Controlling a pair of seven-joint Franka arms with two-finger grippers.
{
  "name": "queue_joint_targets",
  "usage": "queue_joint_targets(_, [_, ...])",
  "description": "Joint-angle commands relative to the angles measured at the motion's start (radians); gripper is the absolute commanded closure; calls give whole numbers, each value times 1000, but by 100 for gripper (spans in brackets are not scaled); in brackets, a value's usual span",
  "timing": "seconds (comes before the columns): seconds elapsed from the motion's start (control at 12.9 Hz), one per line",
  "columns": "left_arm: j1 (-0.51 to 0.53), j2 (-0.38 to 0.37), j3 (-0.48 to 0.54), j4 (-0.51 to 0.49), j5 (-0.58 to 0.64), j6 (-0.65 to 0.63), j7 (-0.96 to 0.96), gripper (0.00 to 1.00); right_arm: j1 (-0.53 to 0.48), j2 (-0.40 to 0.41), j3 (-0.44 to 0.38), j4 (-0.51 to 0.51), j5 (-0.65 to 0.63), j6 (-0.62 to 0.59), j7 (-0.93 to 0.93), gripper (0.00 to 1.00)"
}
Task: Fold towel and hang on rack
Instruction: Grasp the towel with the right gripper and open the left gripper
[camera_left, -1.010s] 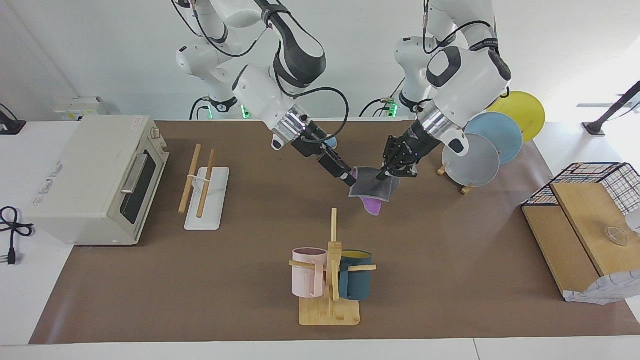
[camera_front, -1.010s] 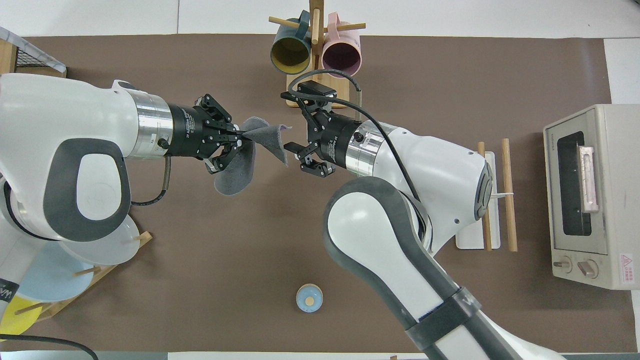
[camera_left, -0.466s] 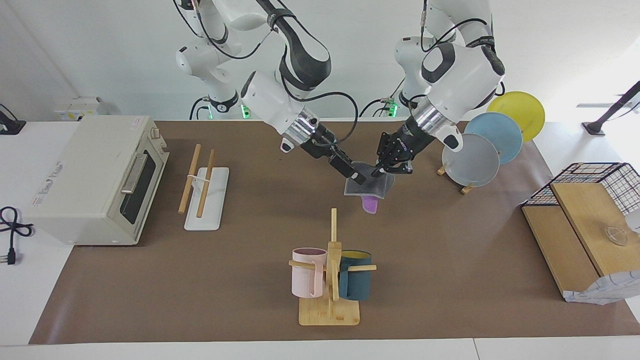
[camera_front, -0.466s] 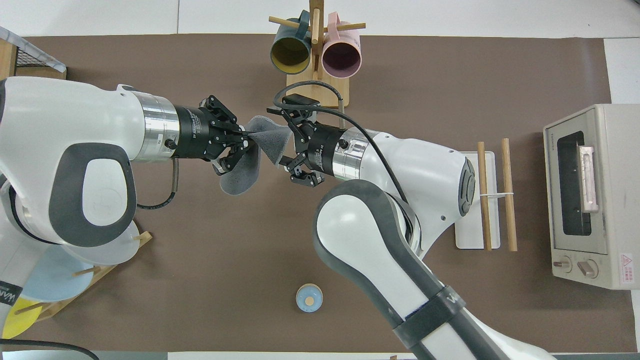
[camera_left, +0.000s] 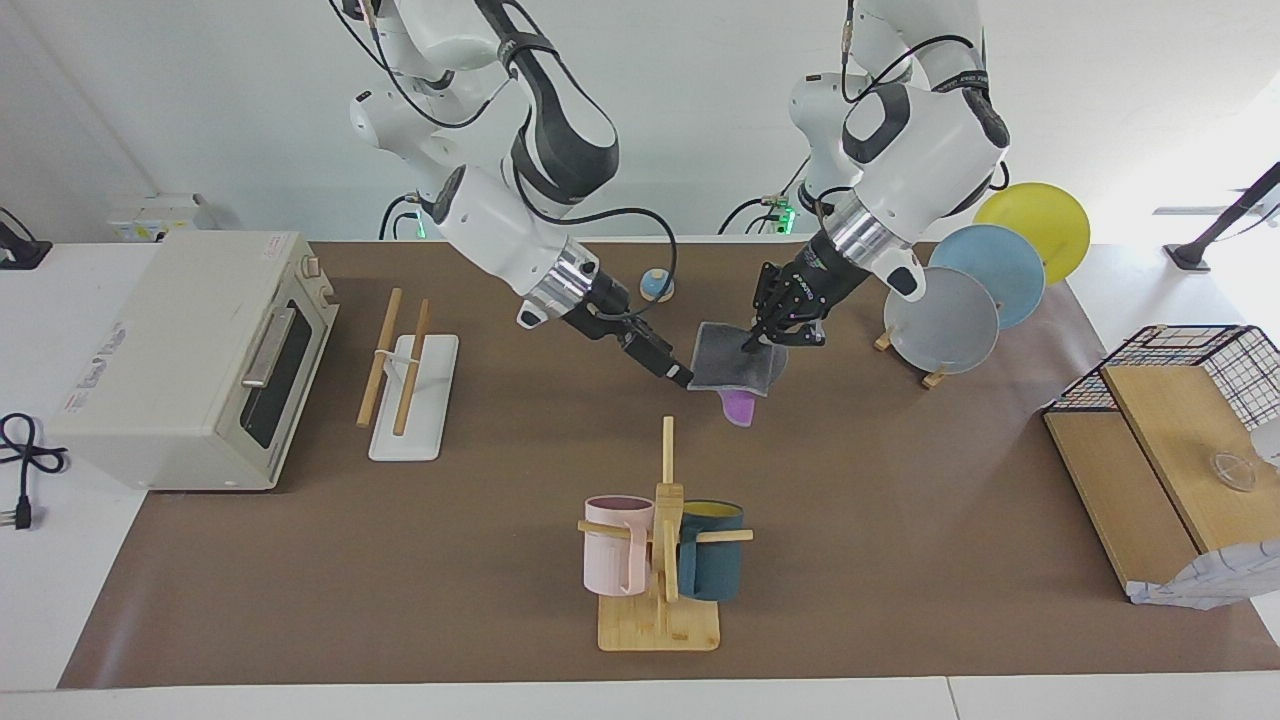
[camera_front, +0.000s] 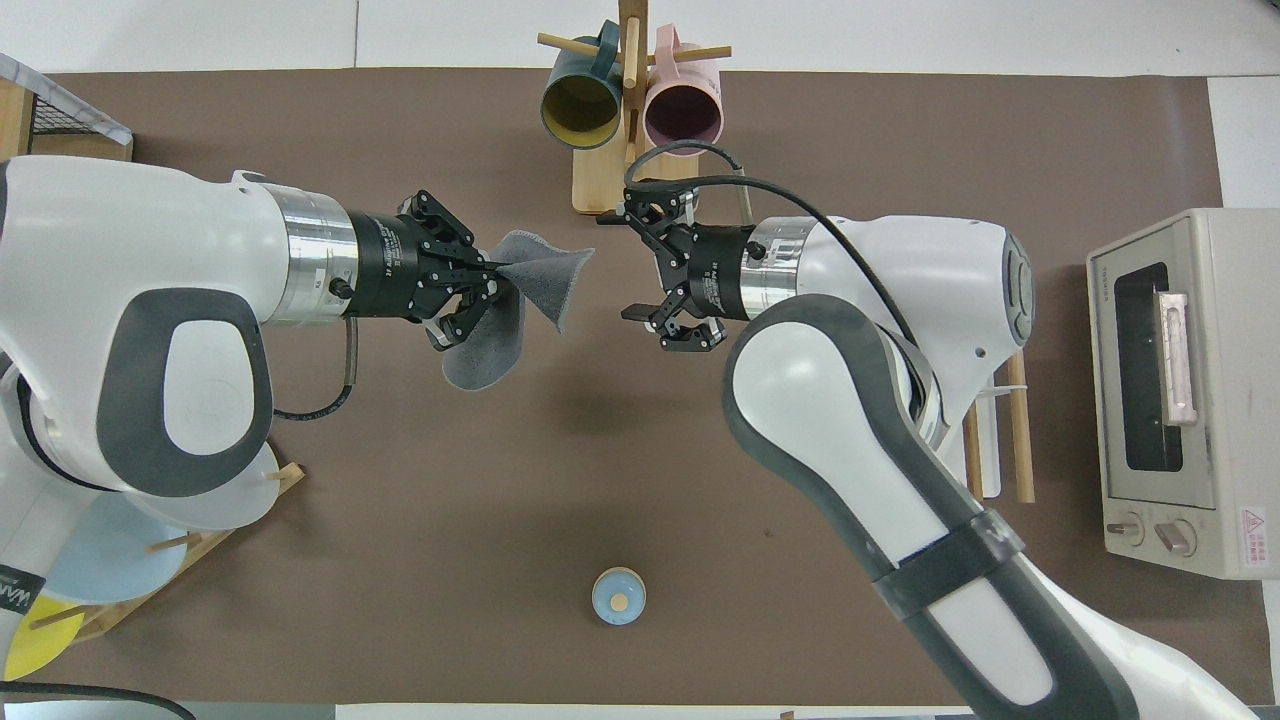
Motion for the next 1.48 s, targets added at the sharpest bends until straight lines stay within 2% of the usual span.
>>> queue_joint_targets(0.0, [-10, -27, 6, -32, -16, 35, -29, 100, 67, -15, 11, -27, -22, 92, 20, 0])
queue_joint_targets(0.16, [-10, -27, 6, -32, -15, 37, -46, 100, 121, -18, 11, -43, 81, 136, 83, 0])
queue_joint_targets(0.39, [-12, -27, 6, -32, -15, 40, -65, 100, 126, -27, 11, -64, 95, 151, 81, 0])
queue_joint_targets(0.7, [-13, -27, 5, -32, -13, 40, -75, 100, 136, 32, 12, -6, 100, 180, 80, 0])
queue_joint_targets(0.78, [-21, -27, 6, -32, -13, 40, -75, 100, 132, 32, 12, 3, 98, 177, 75, 18])
queue_joint_targets(0.93, [-25, -27, 6, -33, -13, 40, -85, 100, 121, 34, 12, 8, 101, 168, 74, 78])
queue_joint_targets(1.01, [-25, -27, 6, -33, -13, 41, -86, 100, 121, 34, 12, 11, 113, 168, 72, 100])
queue_joint_targets(1.4, [-30, -38, 6, -61, -13, 58, -91, 100, 121, 37, 11, 11, 130, 139, -21, 100])
